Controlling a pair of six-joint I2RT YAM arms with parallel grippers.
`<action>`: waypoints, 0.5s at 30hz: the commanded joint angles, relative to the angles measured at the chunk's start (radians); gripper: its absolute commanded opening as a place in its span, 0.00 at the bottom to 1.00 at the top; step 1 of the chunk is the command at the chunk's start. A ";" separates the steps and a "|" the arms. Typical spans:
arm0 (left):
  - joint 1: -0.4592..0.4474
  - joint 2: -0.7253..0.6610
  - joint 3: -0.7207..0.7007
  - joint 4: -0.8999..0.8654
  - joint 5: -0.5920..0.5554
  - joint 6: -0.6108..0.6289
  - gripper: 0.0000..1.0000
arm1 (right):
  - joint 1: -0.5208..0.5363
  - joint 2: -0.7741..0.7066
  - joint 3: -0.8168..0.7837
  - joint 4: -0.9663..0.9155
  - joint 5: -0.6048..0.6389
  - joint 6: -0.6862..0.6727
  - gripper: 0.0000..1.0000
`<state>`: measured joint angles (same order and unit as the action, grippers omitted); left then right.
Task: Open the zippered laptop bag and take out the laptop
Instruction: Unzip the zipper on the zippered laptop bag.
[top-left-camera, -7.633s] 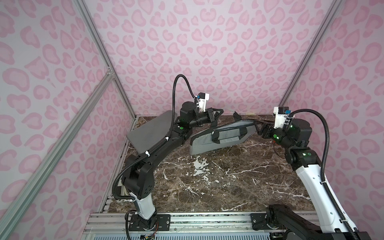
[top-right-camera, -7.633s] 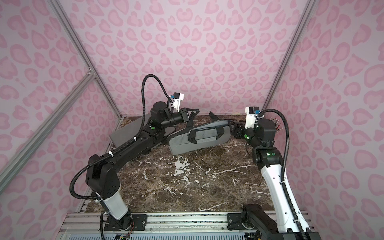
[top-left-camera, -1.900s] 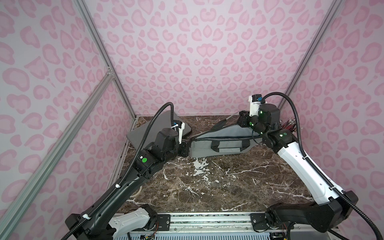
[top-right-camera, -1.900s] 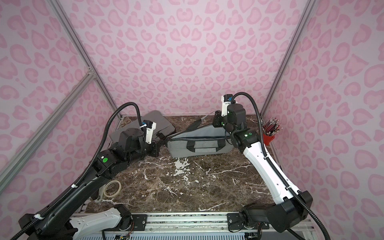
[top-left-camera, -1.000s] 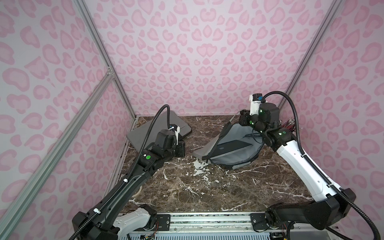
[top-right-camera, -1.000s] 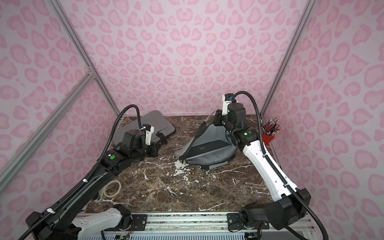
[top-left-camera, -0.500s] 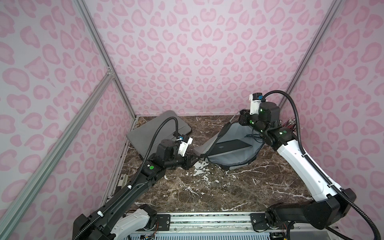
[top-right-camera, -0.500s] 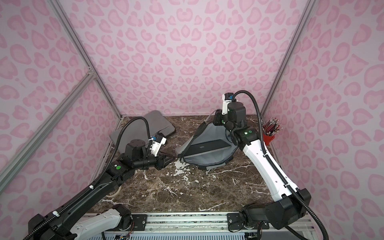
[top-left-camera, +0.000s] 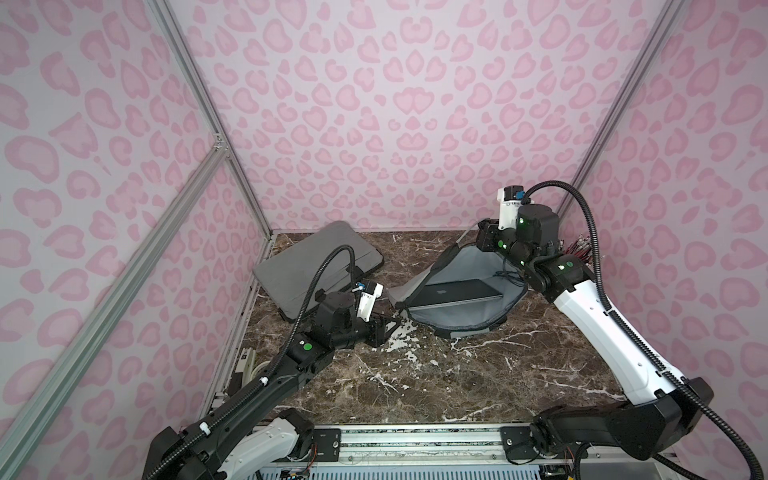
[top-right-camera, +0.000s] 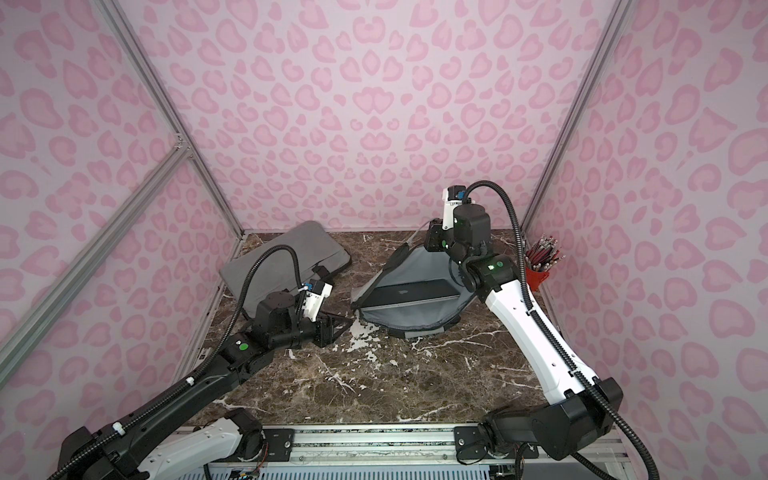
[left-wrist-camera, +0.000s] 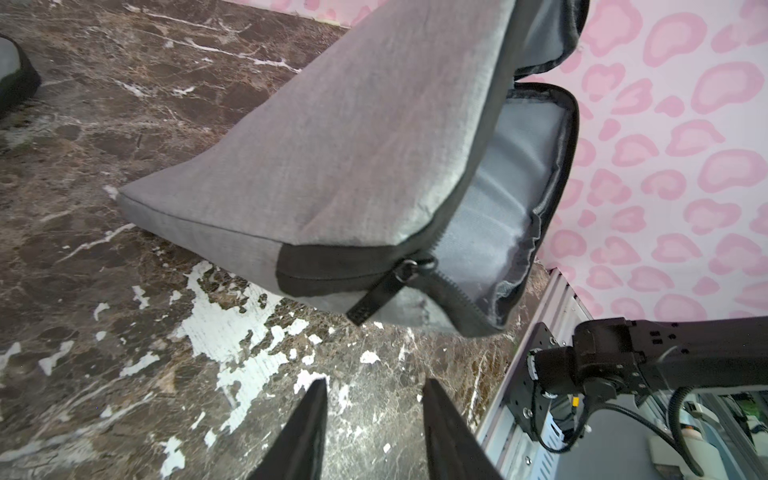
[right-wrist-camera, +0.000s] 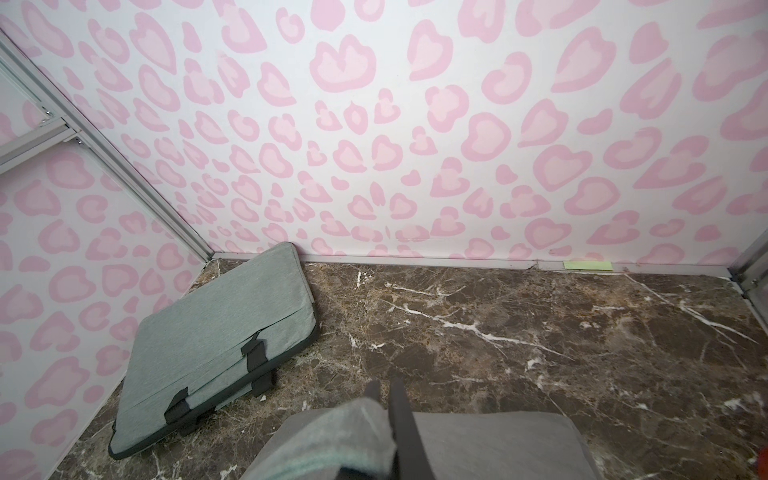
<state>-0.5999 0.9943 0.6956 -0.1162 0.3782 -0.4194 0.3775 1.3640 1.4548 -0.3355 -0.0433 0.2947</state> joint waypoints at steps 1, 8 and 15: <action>0.003 0.021 0.009 0.096 0.010 -0.012 0.41 | 0.000 -0.011 0.007 0.099 0.014 0.009 0.00; 0.003 0.049 0.076 0.076 0.020 0.053 0.43 | 0.000 -0.037 -0.046 0.143 0.003 -0.009 0.00; 0.004 0.081 0.140 0.002 -0.024 0.107 0.44 | -0.003 -0.078 -0.154 0.215 0.010 -0.023 0.00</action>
<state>-0.5976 1.0668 0.8223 -0.0856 0.3737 -0.3466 0.3763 1.2949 1.3174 -0.2565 -0.0360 0.2901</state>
